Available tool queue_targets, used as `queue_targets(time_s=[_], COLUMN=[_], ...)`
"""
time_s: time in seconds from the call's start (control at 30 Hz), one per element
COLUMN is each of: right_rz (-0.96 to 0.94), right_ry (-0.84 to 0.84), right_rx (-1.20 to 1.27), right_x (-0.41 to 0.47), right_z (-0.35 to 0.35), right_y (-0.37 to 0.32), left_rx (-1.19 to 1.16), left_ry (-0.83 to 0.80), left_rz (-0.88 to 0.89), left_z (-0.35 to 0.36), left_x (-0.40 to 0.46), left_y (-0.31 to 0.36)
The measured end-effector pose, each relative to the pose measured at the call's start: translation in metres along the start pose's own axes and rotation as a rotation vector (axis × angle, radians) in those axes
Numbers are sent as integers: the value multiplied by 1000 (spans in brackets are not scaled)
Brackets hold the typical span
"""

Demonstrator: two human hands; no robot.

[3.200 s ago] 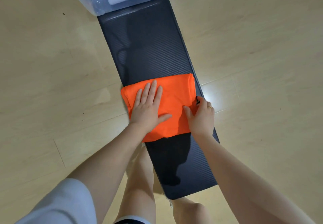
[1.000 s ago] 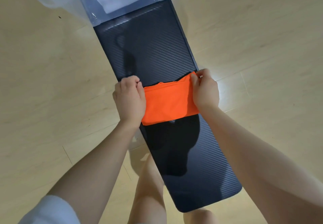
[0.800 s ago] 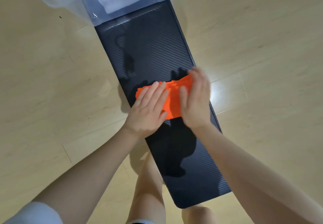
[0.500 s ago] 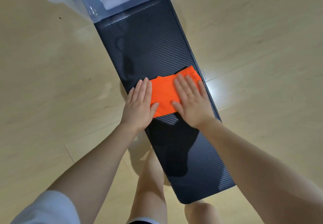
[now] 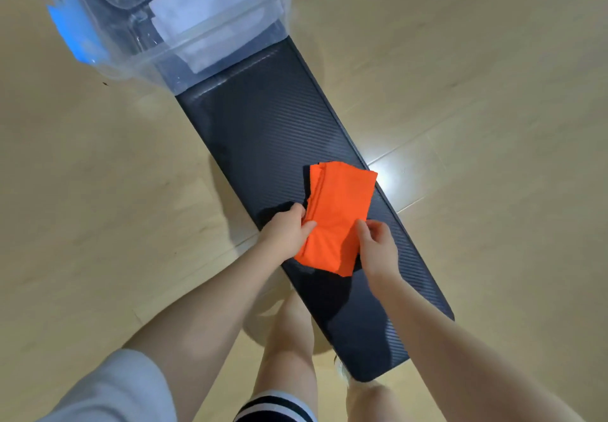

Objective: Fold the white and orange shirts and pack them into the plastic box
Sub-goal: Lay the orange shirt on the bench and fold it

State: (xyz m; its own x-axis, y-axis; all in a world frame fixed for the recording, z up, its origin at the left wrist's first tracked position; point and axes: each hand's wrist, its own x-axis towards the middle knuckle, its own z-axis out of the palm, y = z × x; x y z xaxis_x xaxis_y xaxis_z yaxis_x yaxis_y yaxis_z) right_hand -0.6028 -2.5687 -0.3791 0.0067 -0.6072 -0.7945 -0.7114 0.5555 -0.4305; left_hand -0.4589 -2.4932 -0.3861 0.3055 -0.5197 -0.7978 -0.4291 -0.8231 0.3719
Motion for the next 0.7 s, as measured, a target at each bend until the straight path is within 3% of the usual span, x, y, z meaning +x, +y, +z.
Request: queue_targets(time_s=[0.17,0.33,0.7], right_rz=[21,72,-162], right_ry=[-149,-338,-657], right_rx=[219,381,482], right_x=[-4,-20,-172], right_z=[9,-4,-106], right_y=[-5,-8,-8], left_rx=[-147,-441,-565], left_ry=[-45,-71,239], left_rz=[39,93,222], left_z=[12,14,-34], left_x=[-5,-33,-229], left_y=[0,-7,17])
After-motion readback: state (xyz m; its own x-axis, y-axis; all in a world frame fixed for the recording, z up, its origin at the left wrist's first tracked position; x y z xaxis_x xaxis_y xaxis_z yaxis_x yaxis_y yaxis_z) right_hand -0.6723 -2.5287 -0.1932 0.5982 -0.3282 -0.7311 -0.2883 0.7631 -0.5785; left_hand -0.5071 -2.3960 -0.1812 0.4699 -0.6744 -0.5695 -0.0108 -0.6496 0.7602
